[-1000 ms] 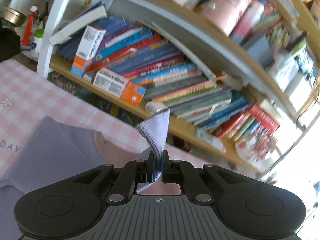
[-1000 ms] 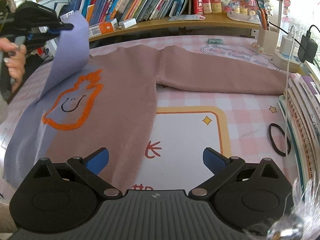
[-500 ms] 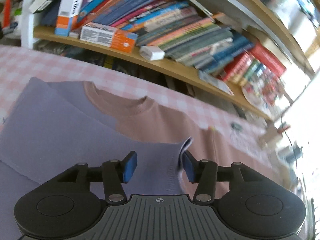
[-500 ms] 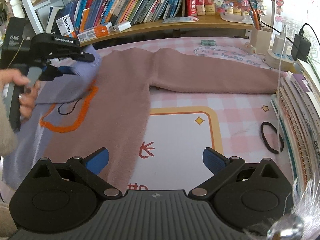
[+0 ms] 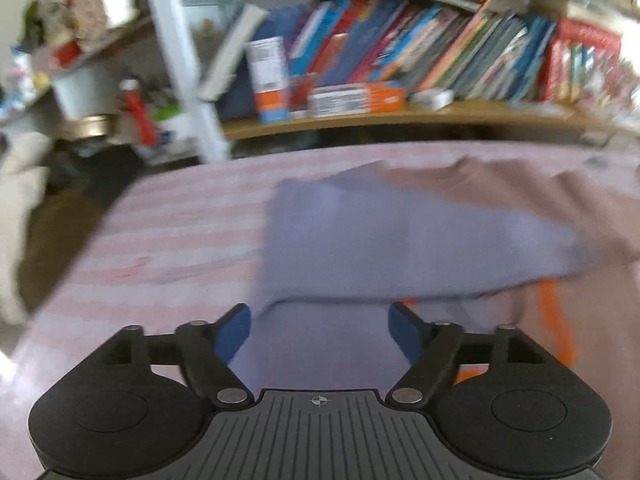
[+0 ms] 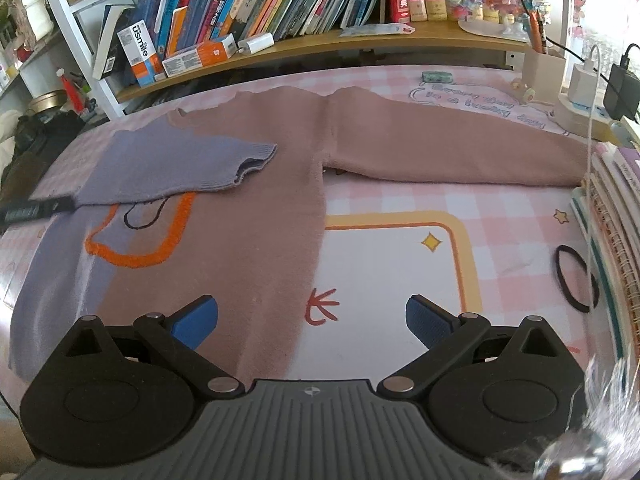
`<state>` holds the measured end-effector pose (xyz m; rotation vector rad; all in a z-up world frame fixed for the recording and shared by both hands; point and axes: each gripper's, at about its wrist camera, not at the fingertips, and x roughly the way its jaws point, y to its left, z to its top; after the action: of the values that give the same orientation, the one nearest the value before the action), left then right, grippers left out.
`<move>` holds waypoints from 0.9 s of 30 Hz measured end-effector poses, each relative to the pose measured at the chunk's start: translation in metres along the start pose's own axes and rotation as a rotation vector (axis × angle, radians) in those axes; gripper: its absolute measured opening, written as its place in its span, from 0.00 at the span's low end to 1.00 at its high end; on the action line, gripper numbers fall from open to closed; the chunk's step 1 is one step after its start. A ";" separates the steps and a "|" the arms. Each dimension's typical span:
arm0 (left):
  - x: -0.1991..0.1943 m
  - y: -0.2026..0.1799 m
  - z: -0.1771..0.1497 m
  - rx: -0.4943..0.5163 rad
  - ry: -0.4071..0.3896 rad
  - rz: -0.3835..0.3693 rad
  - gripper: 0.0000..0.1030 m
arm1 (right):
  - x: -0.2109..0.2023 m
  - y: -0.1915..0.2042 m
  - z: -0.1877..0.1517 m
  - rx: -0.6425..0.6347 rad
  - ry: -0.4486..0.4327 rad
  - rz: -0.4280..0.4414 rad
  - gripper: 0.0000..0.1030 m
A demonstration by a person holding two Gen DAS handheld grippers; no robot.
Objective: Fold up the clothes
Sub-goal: 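Open the left tool and withdraw it from the folded sleeve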
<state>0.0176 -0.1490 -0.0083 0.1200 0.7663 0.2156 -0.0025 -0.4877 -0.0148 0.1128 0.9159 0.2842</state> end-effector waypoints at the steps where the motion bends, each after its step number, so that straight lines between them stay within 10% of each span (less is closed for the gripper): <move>1: 0.000 0.006 -0.002 -0.009 0.010 0.015 0.82 | 0.001 0.001 0.000 0.003 0.003 -0.001 0.98; 15: 0.021 0.064 -0.018 -0.097 0.110 0.054 0.82 | 0.001 0.017 -0.007 0.109 0.010 -0.084 0.97; 27: 0.033 0.070 -0.019 -0.083 0.153 -0.101 0.82 | -0.008 0.029 -0.019 0.201 -0.011 -0.133 0.83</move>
<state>0.0169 -0.0725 -0.0305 -0.0144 0.9124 0.1612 -0.0281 -0.4628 -0.0143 0.2382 0.9353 0.0676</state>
